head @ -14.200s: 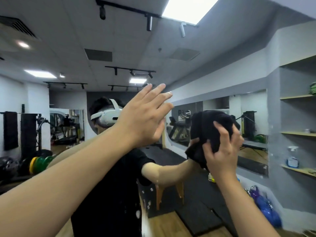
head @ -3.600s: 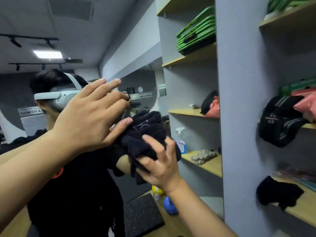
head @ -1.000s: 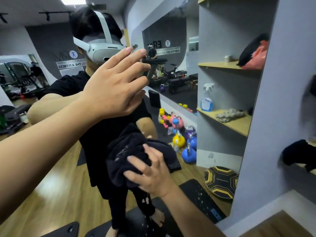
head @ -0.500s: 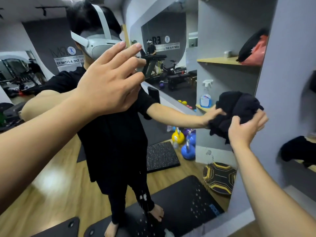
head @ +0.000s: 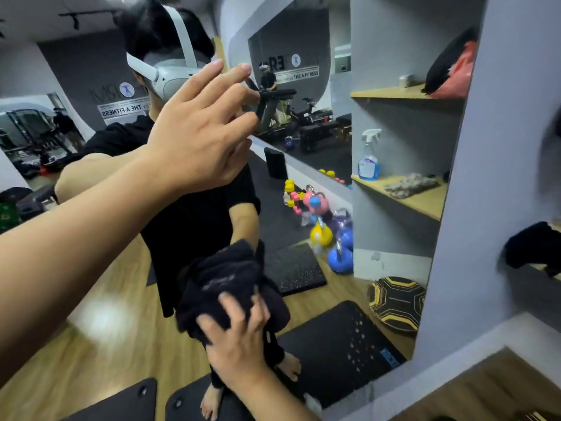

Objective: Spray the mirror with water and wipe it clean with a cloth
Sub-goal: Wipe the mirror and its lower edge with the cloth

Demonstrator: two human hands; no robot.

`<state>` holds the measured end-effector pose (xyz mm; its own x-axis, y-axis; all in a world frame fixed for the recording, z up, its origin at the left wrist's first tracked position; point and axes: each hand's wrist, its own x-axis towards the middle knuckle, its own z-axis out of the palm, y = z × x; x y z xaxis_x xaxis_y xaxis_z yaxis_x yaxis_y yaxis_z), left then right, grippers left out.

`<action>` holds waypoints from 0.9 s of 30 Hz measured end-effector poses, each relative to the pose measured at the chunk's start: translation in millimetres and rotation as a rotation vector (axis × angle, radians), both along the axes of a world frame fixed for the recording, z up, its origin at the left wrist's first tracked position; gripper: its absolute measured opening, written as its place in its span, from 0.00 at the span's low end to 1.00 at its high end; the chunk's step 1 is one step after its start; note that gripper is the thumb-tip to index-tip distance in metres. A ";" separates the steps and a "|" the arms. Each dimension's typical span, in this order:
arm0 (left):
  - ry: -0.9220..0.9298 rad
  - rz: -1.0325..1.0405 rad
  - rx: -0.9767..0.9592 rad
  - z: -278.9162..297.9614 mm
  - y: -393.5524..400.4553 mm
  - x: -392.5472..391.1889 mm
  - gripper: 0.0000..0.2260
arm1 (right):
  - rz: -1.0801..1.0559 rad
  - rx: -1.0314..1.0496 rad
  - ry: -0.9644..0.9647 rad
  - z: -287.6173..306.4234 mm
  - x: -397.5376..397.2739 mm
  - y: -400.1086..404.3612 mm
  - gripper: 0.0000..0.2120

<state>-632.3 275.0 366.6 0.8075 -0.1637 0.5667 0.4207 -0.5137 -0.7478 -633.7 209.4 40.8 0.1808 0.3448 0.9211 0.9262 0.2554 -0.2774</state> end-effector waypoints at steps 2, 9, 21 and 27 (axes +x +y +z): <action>0.005 -0.019 -0.047 -9.5 -5.9 4.7 0.12 | 0.049 0.013 -0.171 -19.1 8.3 1.1 0.04; 0.174 -0.144 -0.130 -59.4 -13.3 35.3 0.11 | -0.068 0.001 -0.205 -38.7 162.3 -2.1 0.18; 0.119 -0.111 -0.018 -75.3 1.2 47.8 0.11 | -0.458 0.005 1.117 26.2 367.7 -15.3 0.28; 0.134 -0.085 -0.015 -75.0 -0.6 47.3 0.11 | -0.388 0.106 0.979 16.0 220.4 5.6 0.22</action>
